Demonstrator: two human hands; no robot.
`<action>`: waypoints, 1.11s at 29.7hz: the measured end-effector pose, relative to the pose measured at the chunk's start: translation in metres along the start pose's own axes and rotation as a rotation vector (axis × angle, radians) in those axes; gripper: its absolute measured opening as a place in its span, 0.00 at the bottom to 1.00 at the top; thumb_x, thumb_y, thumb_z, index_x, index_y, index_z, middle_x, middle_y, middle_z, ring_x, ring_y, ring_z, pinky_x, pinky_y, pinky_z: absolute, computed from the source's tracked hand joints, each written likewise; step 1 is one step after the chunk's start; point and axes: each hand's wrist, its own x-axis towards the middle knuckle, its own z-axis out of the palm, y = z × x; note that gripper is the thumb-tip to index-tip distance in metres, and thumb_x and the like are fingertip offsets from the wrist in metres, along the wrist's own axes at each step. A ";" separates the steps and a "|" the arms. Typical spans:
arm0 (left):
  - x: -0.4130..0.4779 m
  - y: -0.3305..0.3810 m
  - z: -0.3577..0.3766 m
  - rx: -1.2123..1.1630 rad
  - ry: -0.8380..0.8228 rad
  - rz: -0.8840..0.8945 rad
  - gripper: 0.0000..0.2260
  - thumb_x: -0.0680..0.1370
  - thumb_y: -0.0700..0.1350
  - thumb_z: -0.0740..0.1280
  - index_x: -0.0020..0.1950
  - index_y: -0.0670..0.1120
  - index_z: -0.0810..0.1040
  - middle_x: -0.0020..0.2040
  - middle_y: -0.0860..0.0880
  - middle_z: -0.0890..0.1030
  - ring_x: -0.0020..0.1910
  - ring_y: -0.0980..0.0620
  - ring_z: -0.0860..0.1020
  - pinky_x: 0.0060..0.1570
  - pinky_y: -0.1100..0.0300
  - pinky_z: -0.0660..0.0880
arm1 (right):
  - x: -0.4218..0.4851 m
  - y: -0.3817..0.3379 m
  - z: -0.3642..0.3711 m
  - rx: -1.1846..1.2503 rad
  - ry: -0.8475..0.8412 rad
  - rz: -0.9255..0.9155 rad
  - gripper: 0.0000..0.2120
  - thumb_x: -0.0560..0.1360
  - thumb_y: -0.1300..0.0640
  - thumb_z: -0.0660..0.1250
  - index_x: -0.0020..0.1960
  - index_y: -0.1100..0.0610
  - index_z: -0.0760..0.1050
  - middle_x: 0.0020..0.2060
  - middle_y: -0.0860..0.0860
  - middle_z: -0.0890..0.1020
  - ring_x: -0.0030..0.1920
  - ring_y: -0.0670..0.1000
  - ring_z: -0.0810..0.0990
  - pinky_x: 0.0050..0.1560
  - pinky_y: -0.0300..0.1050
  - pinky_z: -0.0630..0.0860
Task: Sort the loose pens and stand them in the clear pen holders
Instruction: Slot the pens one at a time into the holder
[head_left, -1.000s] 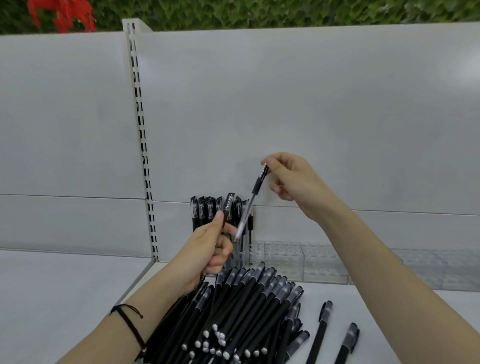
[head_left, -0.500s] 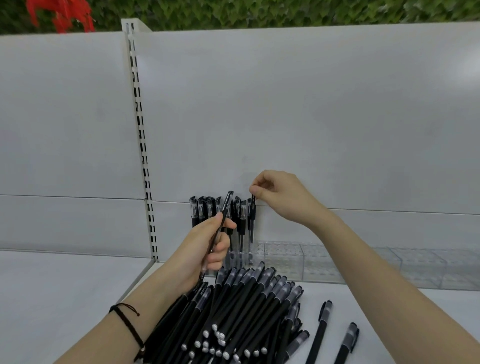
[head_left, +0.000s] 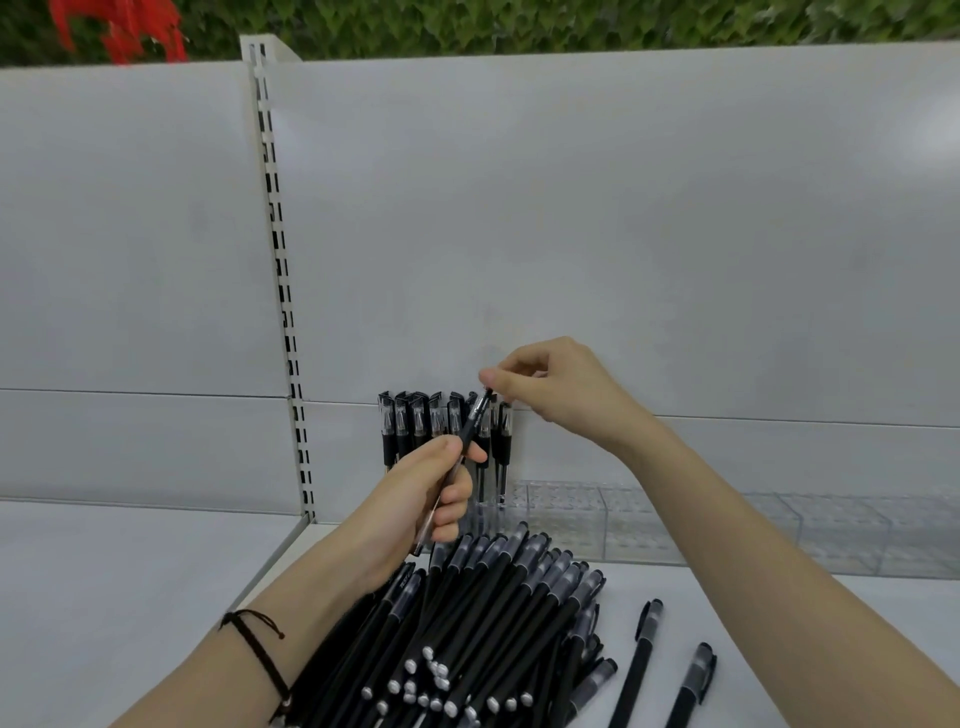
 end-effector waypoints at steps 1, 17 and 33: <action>-0.001 0.000 0.002 0.002 -0.016 0.004 0.12 0.84 0.48 0.55 0.54 0.42 0.72 0.30 0.51 0.63 0.27 0.55 0.59 0.26 0.63 0.58 | -0.001 -0.001 0.000 0.059 -0.037 0.018 0.11 0.74 0.50 0.71 0.44 0.58 0.83 0.28 0.45 0.79 0.24 0.41 0.70 0.29 0.32 0.67; -0.006 0.000 0.011 0.415 0.103 0.157 0.12 0.84 0.47 0.56 0.50 0.43 0.76 0.32 0.52 0.77 0.32 0.55 0.74 0.36 0.60 0.72 | -0.013 -0.005 -0.008 0.499 0.249 0.088 0.04 0.74 0.59 0.71 0.42 0.57 0.77 0.31 0.50 0.80 0.20 0.42 0.67 0.22 0.32 0.63; -0.041 -0.026 -0.008 1.775 0.254 0.605 0.12 0.76 0.54 0.55 0.44 0.53 0.78 0.41 0.57 0.78 0.41 0.54 0.78 0.37 0.58 0.74 | -0.011 0.010 -0.005 -0.001 0.283 -0.103 0.05 0.73 0.53 0.73 0.42 0.50 0.77 0.35 0.42 0.80 0.32 0.35 0.74 0.39 0.34 0.67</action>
